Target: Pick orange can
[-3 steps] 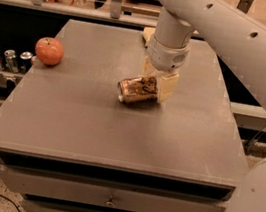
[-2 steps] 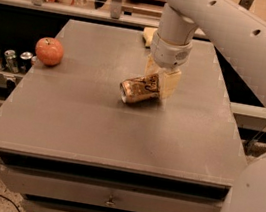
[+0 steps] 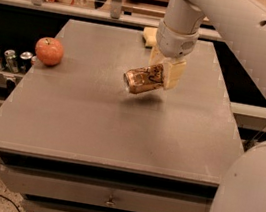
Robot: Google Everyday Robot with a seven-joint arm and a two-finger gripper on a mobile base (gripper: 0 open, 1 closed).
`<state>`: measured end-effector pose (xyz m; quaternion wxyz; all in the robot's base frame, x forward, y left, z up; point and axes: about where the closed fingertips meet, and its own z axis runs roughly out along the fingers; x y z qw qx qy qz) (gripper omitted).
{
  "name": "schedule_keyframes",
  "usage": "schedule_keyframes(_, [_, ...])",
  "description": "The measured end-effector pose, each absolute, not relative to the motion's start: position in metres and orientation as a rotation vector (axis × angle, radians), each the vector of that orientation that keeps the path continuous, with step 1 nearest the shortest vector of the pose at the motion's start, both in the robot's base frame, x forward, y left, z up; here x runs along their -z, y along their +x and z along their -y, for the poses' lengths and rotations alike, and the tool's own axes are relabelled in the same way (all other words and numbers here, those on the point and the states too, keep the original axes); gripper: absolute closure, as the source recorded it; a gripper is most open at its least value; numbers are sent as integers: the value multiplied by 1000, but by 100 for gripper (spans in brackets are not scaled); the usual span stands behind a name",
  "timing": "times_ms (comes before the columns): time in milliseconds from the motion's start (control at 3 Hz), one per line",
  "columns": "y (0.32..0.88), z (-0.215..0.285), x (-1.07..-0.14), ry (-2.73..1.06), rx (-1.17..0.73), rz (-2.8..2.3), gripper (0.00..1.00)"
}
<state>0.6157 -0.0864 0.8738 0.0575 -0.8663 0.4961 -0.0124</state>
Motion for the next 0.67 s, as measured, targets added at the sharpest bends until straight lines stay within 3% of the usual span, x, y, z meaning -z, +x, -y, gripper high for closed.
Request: schedule_keyframes(667, [631,89,-910,-2553,57,-1486,100])
